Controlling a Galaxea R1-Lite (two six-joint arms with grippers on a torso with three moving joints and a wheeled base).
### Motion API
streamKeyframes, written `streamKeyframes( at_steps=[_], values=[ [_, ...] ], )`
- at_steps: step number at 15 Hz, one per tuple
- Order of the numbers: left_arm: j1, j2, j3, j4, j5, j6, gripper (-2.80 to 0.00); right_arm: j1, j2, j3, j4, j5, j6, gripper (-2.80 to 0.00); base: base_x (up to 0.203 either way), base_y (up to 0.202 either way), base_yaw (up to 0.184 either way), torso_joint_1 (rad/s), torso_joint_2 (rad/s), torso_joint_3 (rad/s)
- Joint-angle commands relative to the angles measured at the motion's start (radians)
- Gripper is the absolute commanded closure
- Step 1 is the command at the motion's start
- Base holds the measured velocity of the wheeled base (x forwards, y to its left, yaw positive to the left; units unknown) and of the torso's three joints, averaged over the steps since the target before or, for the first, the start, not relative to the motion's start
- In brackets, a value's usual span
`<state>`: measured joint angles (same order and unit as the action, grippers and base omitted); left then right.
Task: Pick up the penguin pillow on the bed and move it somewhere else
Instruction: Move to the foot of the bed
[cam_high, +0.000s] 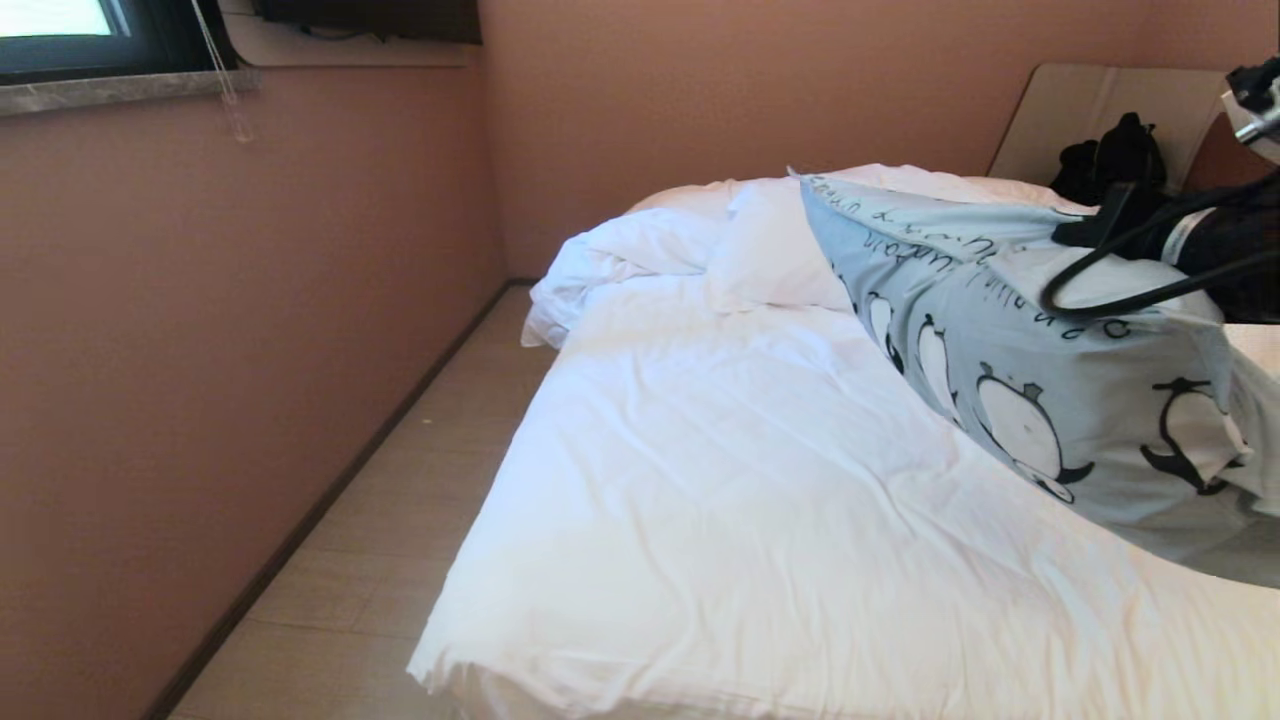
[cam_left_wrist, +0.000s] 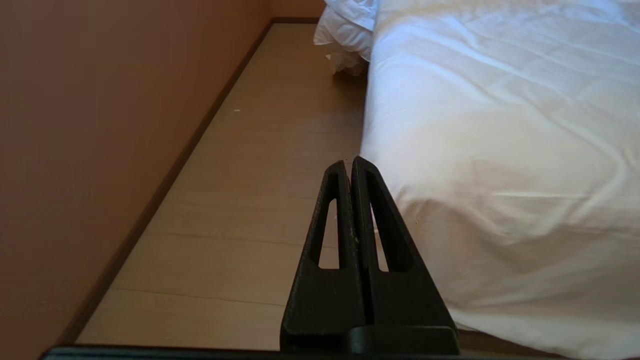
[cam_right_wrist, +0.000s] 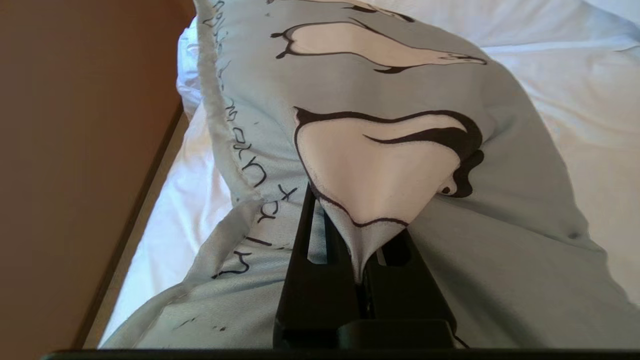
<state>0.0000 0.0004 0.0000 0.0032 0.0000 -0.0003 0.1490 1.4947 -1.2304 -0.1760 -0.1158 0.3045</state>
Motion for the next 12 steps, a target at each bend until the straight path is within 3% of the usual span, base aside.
streamKeyframes(
  at_steps=[1,4,12],
  values=[
    [0.000,0.000,0.000,0.000,0.000,0.000,0.00,0.048,0.028,-0.013,-0.001,-0.109,0.002,0.00,0.000,0.197,0.003,0.007,0.00,0.002],
    [0.000,0.000,0.000,0.000,0.000,0.000,0.00,0.087,0.029,-0.011,0.001,-0.111,0.004,0.00,0.000,0.114,0.003,0.001,0.00,0.003],
    [0.000,0.000,0.000,0.000,0.000,0.000,0.00,0.156,0.039,-0.009,0.001,-0.165,0.005,0.00,0.000,0.000,0.000,0.000,0.00,0.000]
  ],
)
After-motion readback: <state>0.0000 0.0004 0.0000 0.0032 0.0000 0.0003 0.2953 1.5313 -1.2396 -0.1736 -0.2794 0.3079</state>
